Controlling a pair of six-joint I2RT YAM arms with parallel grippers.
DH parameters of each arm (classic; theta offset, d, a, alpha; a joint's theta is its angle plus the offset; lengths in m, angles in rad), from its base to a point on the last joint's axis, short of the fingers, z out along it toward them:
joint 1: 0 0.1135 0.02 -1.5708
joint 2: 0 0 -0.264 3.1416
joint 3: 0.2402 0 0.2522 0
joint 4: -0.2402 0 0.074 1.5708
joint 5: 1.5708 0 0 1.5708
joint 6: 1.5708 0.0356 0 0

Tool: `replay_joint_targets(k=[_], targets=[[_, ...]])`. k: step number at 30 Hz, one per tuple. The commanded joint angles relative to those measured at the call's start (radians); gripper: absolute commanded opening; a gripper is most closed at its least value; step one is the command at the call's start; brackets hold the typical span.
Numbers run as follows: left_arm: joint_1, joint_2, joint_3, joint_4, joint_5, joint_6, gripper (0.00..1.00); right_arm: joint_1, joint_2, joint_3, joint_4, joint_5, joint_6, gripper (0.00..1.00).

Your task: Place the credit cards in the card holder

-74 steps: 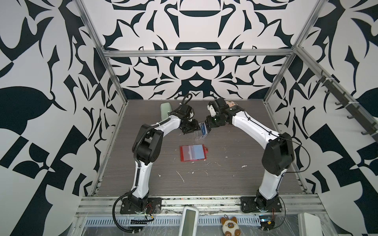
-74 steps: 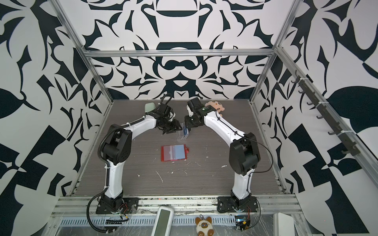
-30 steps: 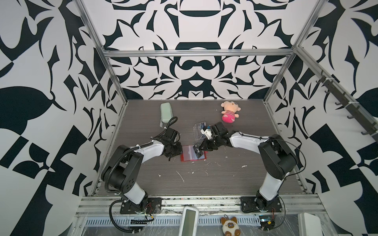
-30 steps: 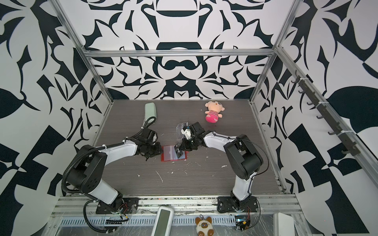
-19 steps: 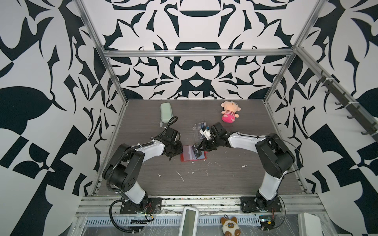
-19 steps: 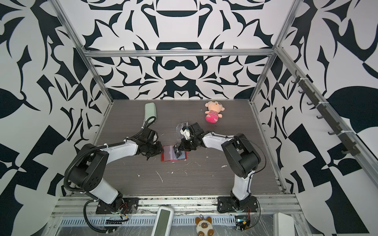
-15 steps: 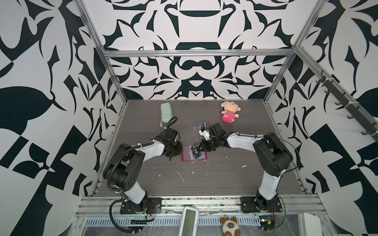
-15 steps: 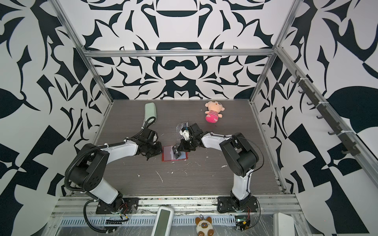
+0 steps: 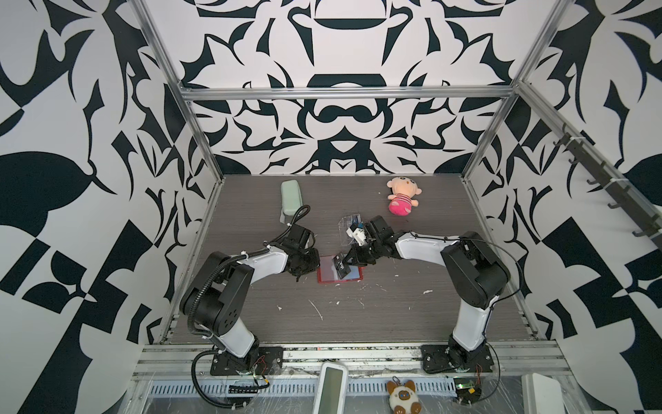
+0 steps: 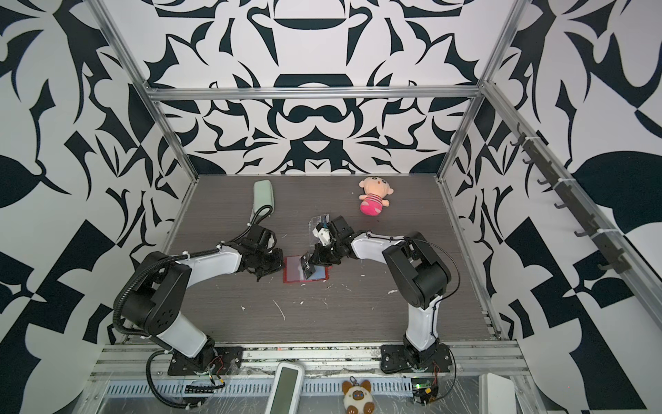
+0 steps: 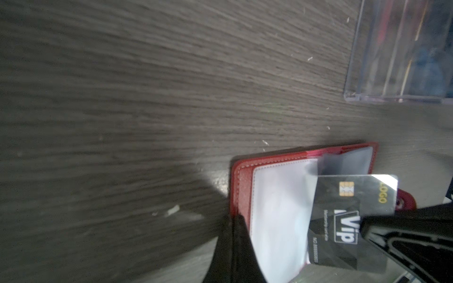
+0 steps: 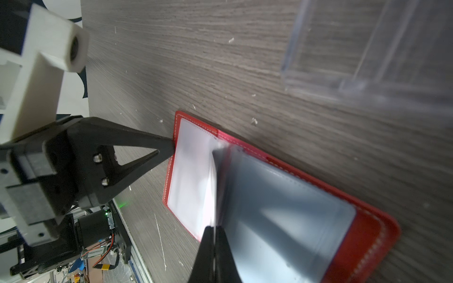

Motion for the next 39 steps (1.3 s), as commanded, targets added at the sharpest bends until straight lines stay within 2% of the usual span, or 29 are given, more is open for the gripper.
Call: replay_joint_targets(k=[1, 15, 34, 39], targets=[[0.003, 0.006, -0.026, -0.014, 0.004, -0.007, 0.0, 0.006, 0.005, -0.002, 0.059, 0.0, 0.038, 0.0], [0.002, -0.006, -0.062, 0.007, -0.005, -0.042, 0.0, 0.009, 0.014, -0.092, 0.242, 0.019, 0.162, 0.0], [0.002, 0.005, -0.083, 0.021, 0.001, -0.048, 0.0, 0.021, 0.028, -0.177, 0.378, 0.044, 0.231, 0.0], [0.001, 0.004, -0.085, 0.021, -0.002, -0.048, 0.0, 0.021, 0.03, -0.177, 0.363, 0.054, 0.225, 0.0]])
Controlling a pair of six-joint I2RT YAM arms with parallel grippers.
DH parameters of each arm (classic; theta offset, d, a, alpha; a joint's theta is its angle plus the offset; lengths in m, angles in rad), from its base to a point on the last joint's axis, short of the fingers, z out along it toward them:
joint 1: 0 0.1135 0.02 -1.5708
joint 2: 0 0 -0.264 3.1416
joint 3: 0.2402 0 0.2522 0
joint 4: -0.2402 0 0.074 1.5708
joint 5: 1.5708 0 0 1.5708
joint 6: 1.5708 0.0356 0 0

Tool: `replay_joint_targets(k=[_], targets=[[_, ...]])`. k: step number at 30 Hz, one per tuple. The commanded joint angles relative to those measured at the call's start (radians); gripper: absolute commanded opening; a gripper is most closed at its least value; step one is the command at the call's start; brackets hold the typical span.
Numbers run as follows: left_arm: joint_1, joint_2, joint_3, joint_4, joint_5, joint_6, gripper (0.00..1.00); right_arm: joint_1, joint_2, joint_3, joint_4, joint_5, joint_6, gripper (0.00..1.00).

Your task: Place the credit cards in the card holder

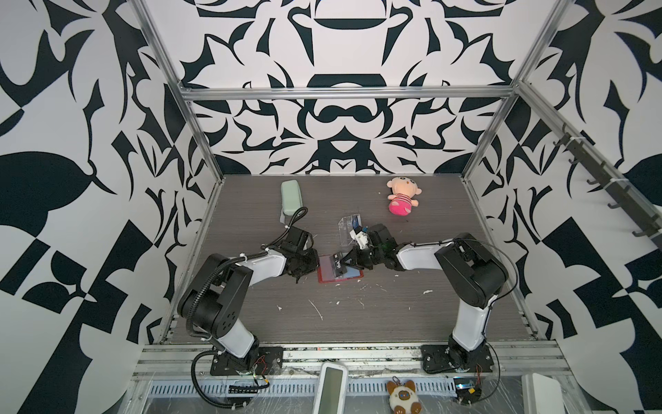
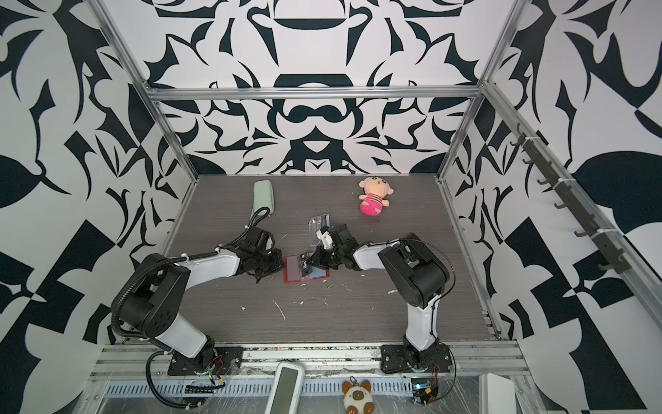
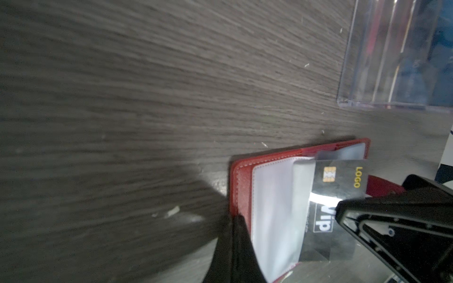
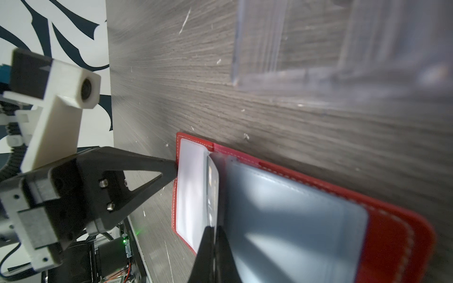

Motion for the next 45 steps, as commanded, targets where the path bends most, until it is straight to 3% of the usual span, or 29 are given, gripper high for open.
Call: replay_joint_targets(k=[1, 5, 9, 15, 30, 37, 45], targets=[[-0.001, 0.02, -0.036, -0.054, -0.011, -0.009, 0.0, 0.009, 0.02, -0.011, -0.015, 0.036, 0.0, 0.0], [-0.001, 0.024, -0.036, -0.054, -0.012, -0.01, 0.0, 0.022, 0.011, -0.01, -0.038, 0.06, -0.011, 0.02], [-0.001, 0.028, -0.036, -0.052, -0.01, -0.009, 0.0, 0.044, -0.017, 0.036, -0.17, 0.134, -0.077, 0.2], [-0.001, 0.03, -0.036, -0.054, -0.01, -0.007, 0.0, 0.083, -0.048, 0.115, -0.357, 0.269, -0.15, 0.34], [-0.001, 0.034, -0.027, -0.064, -0.006, 0.004, 0.0, 0.161, -0.108, 0.224, -0.576, 0.519, -0.234, 0.5], [-0.001, 0.032, -0.022, -0.073, -0.003, 0.01, 0.0, 0.176, -0.111, 0.259, -0.614, 0.584, -0.252, 0.46], [-0.001, 0.028, -0.017, -0.08, 0.003, 0.016, 0.0, 0.2, -0.027, 0.372, -0.741, 0.681, -0.269, 0.14]])
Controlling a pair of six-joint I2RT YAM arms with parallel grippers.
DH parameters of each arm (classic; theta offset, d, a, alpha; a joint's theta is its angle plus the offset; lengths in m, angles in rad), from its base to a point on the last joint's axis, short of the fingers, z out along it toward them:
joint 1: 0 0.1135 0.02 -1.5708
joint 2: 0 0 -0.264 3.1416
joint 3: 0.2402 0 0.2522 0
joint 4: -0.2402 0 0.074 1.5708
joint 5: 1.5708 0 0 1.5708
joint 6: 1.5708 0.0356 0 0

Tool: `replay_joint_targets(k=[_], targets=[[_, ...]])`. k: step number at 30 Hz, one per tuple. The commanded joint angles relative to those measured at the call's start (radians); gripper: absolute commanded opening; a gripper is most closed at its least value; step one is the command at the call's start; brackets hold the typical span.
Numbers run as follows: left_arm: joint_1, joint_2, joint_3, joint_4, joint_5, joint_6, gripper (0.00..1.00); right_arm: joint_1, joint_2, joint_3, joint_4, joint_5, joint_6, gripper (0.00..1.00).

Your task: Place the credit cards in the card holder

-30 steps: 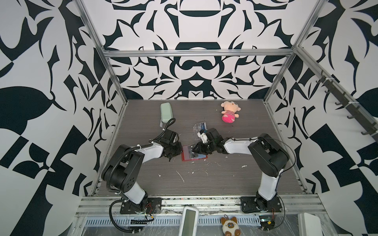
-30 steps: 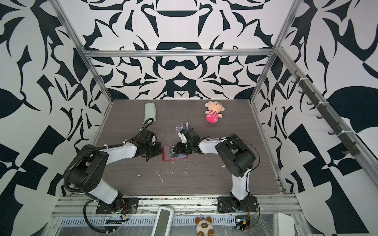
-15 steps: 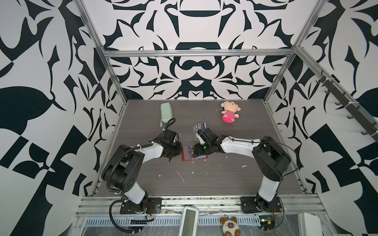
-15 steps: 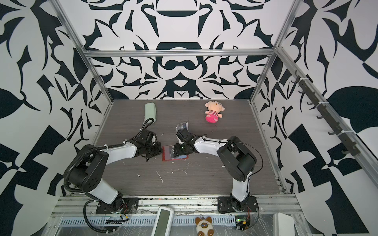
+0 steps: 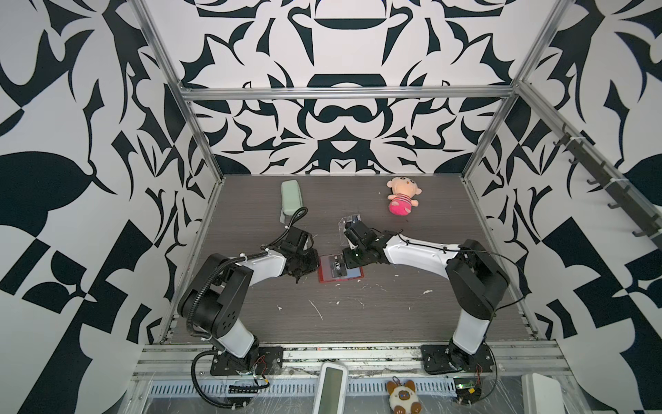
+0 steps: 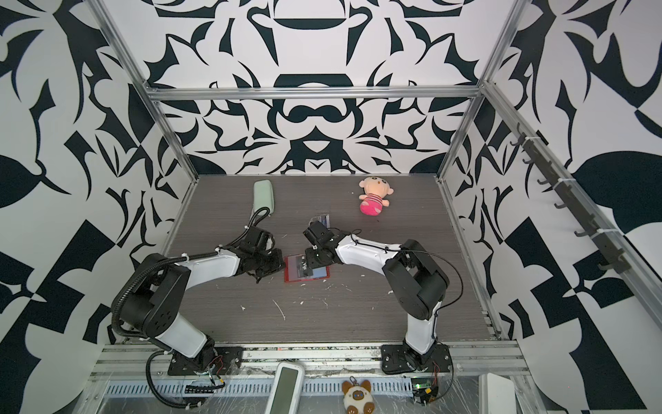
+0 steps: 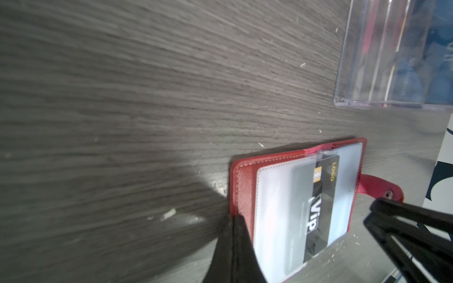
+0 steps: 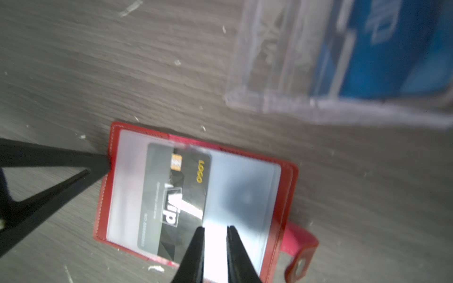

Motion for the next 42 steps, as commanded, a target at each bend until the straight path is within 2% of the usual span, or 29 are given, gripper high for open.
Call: replay_joint_targets(k=[1, 8, 15, 35, 39, 42], targets=[[-0.001, 0.027, -0.014, -0.092, -0.005, 0.009, 0.0, 0.016, 0.03, 0.059, -0.083, 0.075, -0.015, 0.11], [-0.001, 0.03, -0.009, -0.096, -0.004, 0.012, 0.0, 0.028, 0.082, 0.106, -0.134, 0.098, -0.022, 0.04], [-0.001, 0.033, -0.009, -0.095, -0.003, 0.014, 0.0, 0.034, 0.124, 0.131, -0.141, 0.038, -0.033, 0.0], [-0.002, 0.039, -0.004, -0.093, 0.005, 0.017, 0.0, 0.037, 0.134, 0.08, 0.02, -0.198, 0.002, 0.0], [-0.002, 0.04, -0.002, -0.094, 0.007, 0.018, 0.0, 0.036, 0.108, 0.059, 0.053, -0.212, 0.01, 0.0], [-0.002, 0.033, 0.004, -0.098, 0.006, 0.025, 0.0, 0.036, 0.075, 0.044, 0.053, -0.17, 0.008, 0.0]])
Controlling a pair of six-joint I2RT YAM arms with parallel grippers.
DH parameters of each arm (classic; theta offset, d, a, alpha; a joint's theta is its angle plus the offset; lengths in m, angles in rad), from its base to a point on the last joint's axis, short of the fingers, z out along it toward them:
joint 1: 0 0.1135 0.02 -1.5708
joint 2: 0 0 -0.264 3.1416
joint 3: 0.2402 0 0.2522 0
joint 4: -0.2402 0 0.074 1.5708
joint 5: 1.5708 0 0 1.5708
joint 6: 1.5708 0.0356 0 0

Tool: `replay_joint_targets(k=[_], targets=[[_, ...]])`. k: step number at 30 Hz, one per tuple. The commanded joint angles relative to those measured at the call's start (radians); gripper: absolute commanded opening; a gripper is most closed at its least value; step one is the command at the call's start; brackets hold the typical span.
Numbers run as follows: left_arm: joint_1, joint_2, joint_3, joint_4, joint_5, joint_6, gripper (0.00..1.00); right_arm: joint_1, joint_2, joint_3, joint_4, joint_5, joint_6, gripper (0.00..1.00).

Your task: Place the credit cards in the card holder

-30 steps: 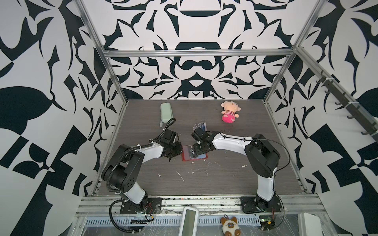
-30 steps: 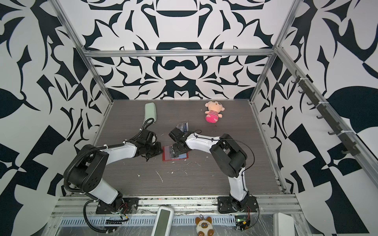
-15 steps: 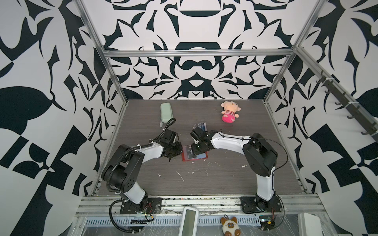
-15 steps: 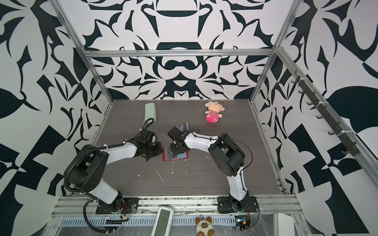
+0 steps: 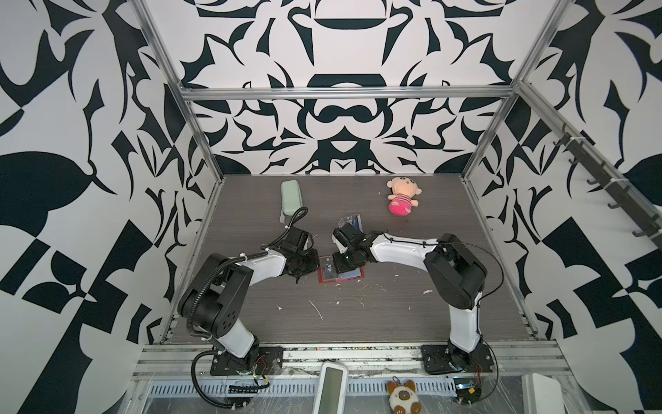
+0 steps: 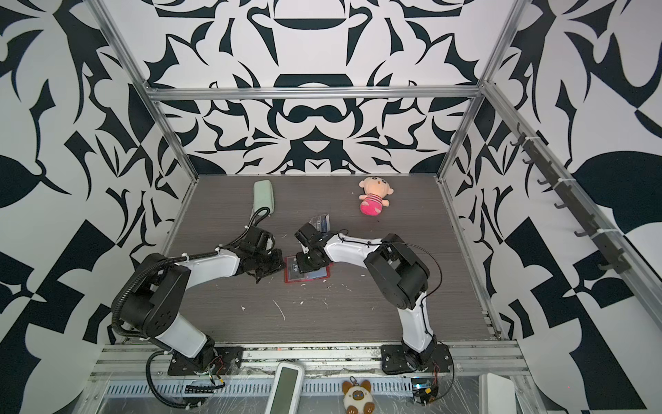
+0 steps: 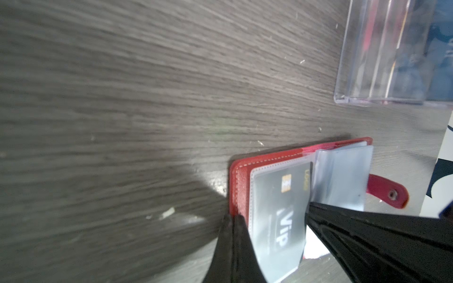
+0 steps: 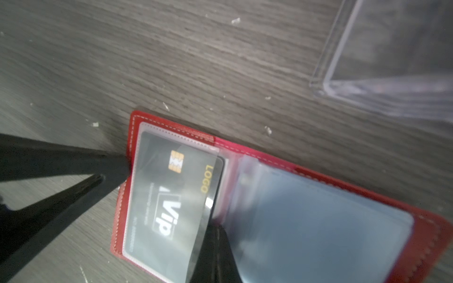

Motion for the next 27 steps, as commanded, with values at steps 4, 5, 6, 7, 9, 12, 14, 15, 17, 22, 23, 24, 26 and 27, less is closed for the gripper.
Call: replay_joint_targets(k=[4, 5, 6, 7, 9, 12, 14, 15, 17, 22, 23, 24, 26, 27], targets=[[-0.002, -0.012, 0.021, -0.125, -0.031, 0.037, 0.0, 0.012, -0.119, -0.055, 0.02, 0.08, 0.004, 0.0], [-0.002, -0.027, 0.025, -0.132, -0.04, 0.039, 0.01, 0.011, -0.131, -0.063, 0.013, 0.1, 0.002, 0.0], [-0.002, -0.043, 0.03, -0.139, -0.048, 0.043, 0.07, 0.01, -0.145, -0.071, 0.003, 0.126, 0.0, 0.0], [-0.002, -0.06, 0.033, -0.142, -0.05, 0.047, 0.12, 0.008, -0.155, -0.077, -0.009, 0.149, -0.002, 0.0], [-0.004, -0.092, 0.039, -0.147, -0.06, 0.05, 0.21, 0.0, -0.162, -0.086, -0.033, 0.174, -0.005, 0.0], [-0.014, -0.126, 0.053, -0.158, -0.074, 0.06, 0.28, -0.009, -0.165, -0.105, -0.056, 0.207, -0.01, 0.0], [-0.032, -0.138, 0.064, -0.163, -0.083, 0.068, 0.34, -0.012, -0.164, -0.116, -0.06, 0.217, -0.008, 0.0], [-0.039, -0.14, 0.071, -0.162, -0.083, 0.071, 0.38, -0.014, -0.162, -0.12, -0.063, 0.218, -0.007, 0.0], [-0.056, -0.13, 0.084, -0.154, -0.065, 0.077, 0.4, -0.014, -0.156, -0.123, -0.074, 0.228, -0.007, 0.0], [-0.113, -0.053, 0.137, -0.12, -0.003, 0.084, 0.42, -0.015, -0.136, -0.123, -0.096, 0.251, -0.009, 0.0], [-0.122, -0.038, 0.149, -0.12, -0.004, 0.084, 0.42, -0.015, -0.131, -0.125, -0.097, 0.249, -0.009, 0.0], [-0.13, -0.021, 0.16, -0.119, -0.005, 0.083, 0.42, -0.015, -0.128, -0.126, -0.095, 0.248, -0.009, 0.0], [-0.136, 0.008, 0.172, -0.103, 0.008, 0.076, 0.42, -0.014, -0.124, -0.131, -0.093, 0.244, -0.009, 0.0], [-0.136, 0.022, 0.174, -0.089, 0.019, 0.071, 0.42, -0.014, -0.123, -0.133, -0.091, 0.243, -0.009, 0.0]])
